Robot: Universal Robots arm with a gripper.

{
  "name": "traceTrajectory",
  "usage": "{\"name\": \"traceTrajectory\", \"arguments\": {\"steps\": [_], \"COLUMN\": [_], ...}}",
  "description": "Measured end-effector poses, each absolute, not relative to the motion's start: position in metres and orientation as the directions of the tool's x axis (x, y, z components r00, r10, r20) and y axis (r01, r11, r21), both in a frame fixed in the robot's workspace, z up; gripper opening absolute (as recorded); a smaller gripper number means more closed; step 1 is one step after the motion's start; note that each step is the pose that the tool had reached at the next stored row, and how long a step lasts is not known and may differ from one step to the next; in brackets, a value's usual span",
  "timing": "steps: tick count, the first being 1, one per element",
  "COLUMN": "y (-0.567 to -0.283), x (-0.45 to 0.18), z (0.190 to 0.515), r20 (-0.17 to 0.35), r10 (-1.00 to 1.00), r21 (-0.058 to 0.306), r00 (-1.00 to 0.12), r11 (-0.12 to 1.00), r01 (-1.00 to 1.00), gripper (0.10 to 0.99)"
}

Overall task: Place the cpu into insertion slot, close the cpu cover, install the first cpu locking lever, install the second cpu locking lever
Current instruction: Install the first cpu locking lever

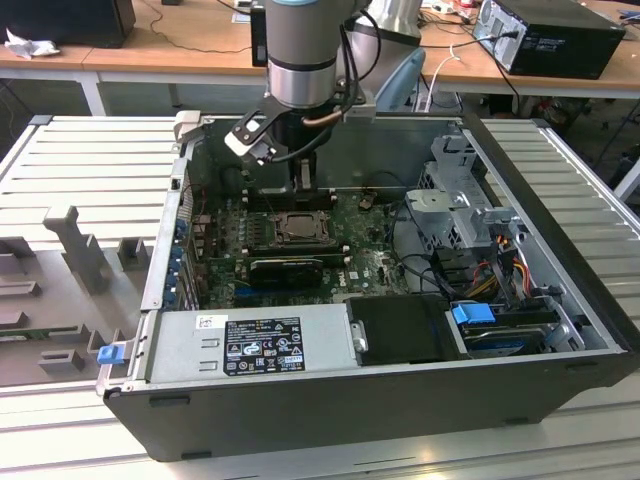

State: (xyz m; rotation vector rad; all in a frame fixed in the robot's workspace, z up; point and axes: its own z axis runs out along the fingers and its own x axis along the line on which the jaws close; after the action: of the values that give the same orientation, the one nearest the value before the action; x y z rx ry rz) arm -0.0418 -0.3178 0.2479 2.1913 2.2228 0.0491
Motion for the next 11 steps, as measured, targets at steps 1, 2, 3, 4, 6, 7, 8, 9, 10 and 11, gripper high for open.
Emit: {"name": "traceTrajectory", "arguments": {"steps": [1,2,3,4,6,7,8,9,10,11], "y": [-0.318,-0.318,-0.318,-0.318,-0.318,-0.318,-0.318,-0.318,-0.318,-0.318], "x": [-0.042,-0.042,-0.042,-0.042,-0.042,-0.042,-0.042,-0.042,-0.042,-0.042], "z": [0.251,0.254,0.257,0.265,0.275,0.275,0.275,0.275,0.275,0.275], "r20": [0.008,0.007,0.007,0.007,0.007,0.007,0.007,0.007,0.007,0.007], "r10": [1.000,1.000,1.000,1.000,1.000,1.000,1.000,0.998,0.997,0.995], "r21": [0.036,0.036,0.036,0.036,0.036,0.036,0.036,0.036,0.036,0.036], "r00": [-0.014,-0.014,-0.014,-0.014,-0.014,-0.017,-0.030,-0.056,-0.078,-0.096], "r11": [0.014,0.014,0.014,0.014,0.014,0.016,0.030,0.056,0.077,0.095], "r01": [0.999,0.999,0.999,0.999,0.999,0.999,0.999,0.998,0.996,0.995], "gripper": [0.106,0.106,0.106,0.106,0.106,0.106,0.106,0.106,0.106,0.106]}}
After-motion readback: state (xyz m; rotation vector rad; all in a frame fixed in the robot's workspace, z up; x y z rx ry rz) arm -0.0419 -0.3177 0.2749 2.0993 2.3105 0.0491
